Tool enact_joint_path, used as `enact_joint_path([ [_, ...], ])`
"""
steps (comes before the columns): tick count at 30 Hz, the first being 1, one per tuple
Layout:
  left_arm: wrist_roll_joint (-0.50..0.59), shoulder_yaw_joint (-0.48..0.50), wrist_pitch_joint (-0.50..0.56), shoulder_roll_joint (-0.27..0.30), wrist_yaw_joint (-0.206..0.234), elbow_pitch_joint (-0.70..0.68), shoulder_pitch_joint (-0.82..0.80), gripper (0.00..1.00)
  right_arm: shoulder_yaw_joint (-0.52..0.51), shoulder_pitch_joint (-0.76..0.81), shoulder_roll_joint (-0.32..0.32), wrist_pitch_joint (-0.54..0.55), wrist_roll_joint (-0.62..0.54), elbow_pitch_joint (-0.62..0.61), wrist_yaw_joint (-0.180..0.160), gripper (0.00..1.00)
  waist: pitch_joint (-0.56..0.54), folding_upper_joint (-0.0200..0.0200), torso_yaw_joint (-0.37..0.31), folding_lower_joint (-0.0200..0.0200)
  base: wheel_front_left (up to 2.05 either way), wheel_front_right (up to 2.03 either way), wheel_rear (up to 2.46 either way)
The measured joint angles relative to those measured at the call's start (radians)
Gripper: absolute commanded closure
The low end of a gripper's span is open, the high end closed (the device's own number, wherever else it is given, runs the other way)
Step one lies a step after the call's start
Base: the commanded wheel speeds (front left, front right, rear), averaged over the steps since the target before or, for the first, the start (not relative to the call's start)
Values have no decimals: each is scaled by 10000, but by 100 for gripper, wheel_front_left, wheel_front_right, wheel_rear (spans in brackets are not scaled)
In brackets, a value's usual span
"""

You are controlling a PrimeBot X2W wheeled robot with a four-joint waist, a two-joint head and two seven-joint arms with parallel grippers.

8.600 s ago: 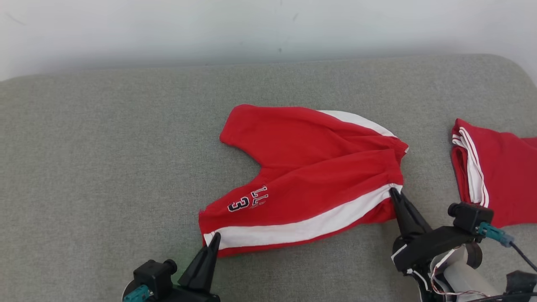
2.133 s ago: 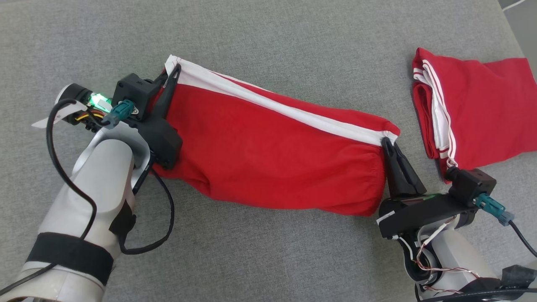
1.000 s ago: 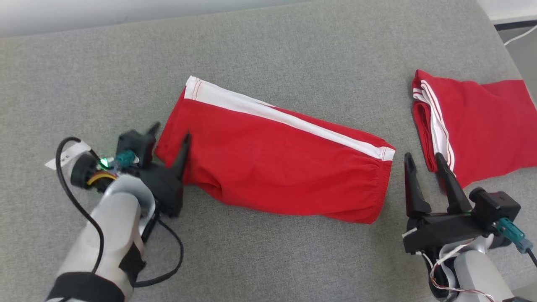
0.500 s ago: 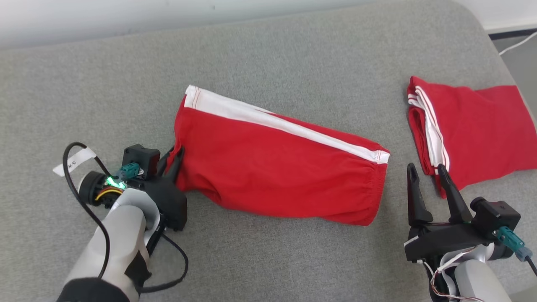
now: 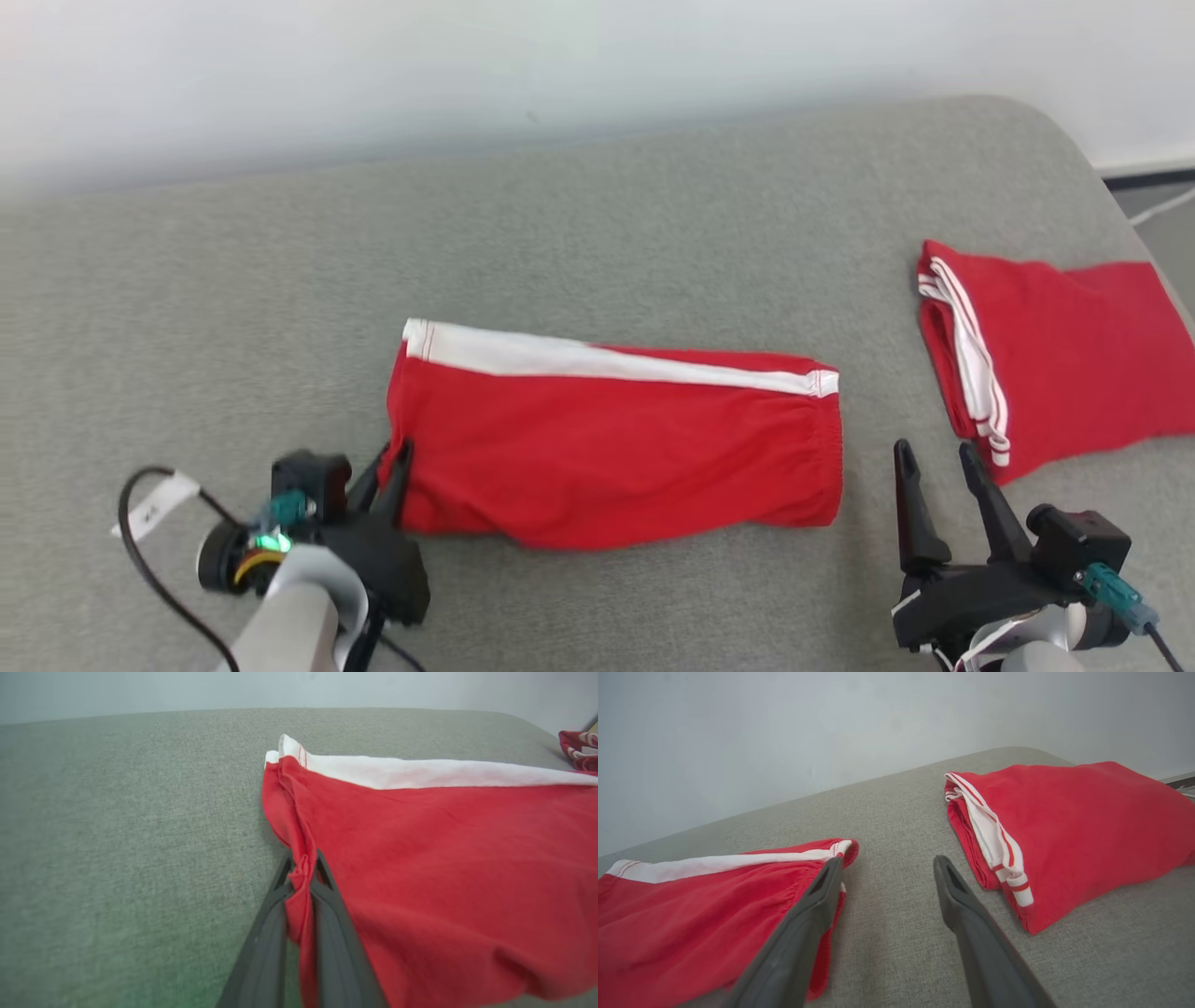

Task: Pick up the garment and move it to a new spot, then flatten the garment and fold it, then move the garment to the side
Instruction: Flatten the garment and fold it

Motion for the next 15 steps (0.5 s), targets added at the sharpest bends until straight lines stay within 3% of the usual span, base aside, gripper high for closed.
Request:
enact_joint_path([
  [15,-322,263,0,-88,253,-1057,1960,100,272,346,-23,0,-6,138,0,0,-697,0,1106,0,0,0,0],
])
